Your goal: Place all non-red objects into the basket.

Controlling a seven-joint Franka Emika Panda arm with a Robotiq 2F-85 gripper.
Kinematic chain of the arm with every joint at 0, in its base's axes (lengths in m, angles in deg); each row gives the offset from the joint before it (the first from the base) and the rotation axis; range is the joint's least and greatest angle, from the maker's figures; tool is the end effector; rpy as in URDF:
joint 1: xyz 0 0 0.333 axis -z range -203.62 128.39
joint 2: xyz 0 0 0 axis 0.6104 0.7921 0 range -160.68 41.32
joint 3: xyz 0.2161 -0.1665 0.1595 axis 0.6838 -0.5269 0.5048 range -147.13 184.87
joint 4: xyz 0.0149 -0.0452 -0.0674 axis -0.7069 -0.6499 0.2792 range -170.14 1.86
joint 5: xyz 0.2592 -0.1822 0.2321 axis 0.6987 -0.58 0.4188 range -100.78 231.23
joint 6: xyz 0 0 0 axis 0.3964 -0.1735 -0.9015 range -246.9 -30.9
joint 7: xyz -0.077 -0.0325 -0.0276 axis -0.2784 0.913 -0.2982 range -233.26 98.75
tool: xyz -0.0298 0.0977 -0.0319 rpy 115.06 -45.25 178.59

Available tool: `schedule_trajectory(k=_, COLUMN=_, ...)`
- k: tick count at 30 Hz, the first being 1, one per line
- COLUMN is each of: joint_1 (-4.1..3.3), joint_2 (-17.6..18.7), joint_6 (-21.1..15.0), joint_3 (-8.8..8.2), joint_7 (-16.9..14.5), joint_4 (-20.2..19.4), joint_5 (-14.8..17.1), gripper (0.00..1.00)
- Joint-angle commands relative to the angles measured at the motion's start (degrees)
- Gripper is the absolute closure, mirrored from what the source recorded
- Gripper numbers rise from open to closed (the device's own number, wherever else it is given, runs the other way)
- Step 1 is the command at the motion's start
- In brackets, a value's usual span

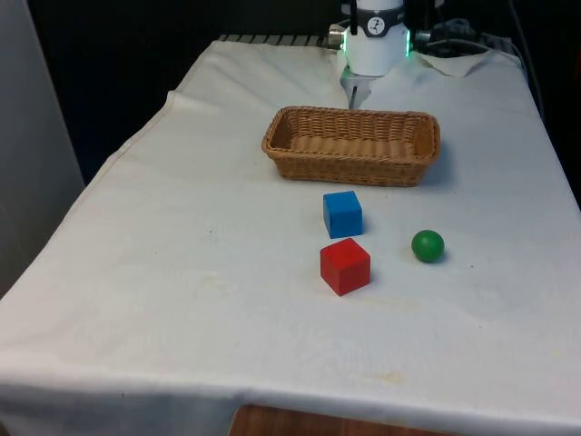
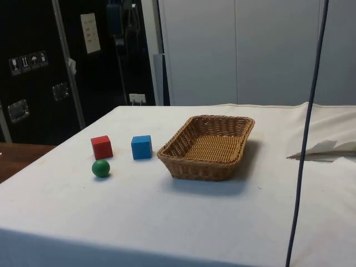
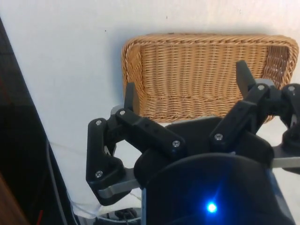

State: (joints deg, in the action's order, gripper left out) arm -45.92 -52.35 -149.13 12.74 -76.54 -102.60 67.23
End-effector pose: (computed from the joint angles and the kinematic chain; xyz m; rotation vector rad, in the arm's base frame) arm 0.5939 0.0264 0.4388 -3.1117 -0.2891 -0.0422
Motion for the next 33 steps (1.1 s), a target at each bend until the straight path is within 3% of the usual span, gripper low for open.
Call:
schedule_trajectory(k=1, joint_1=0.06, joint_2=0.23, joint_6=-1.03, joint_3=0.06, joint_7=-1.09, joint_4=-0.29, joint_5=0.23, gripper=0.00)
schedule_trajectory(k=2, joint_1=0.00, joint_2=0.00, joint_6=0.00, joint_3=0.00, joint_7=0.00, joint_4=0.00, joint_5=0.00, gripper=0.00)
schedule_trajectory(k=9, joint_1=0.06, joint_2=1.60, joint_6=-2.64, joint_3=0.06, joint_7=-4.41, joint_4=-0.40, joint_5=0.23, gripper=0.00)
schedule_trajectory(k=27, joint_1=0.06, joint_2=4.47, joint_6=-6.76, joint_3=-0.06, joint_7=-10.60, joint_4=-1.20, joint_5=0.00, gripper=0.00)
schedule_trajectory(k=33, joint_1=0.63, joint_2=6.42, joint_6=-9.40, joint_3=-0.63, joint_7=-14.32, joint_4=-1.26, joint_5=0.52, gripper=0.00)
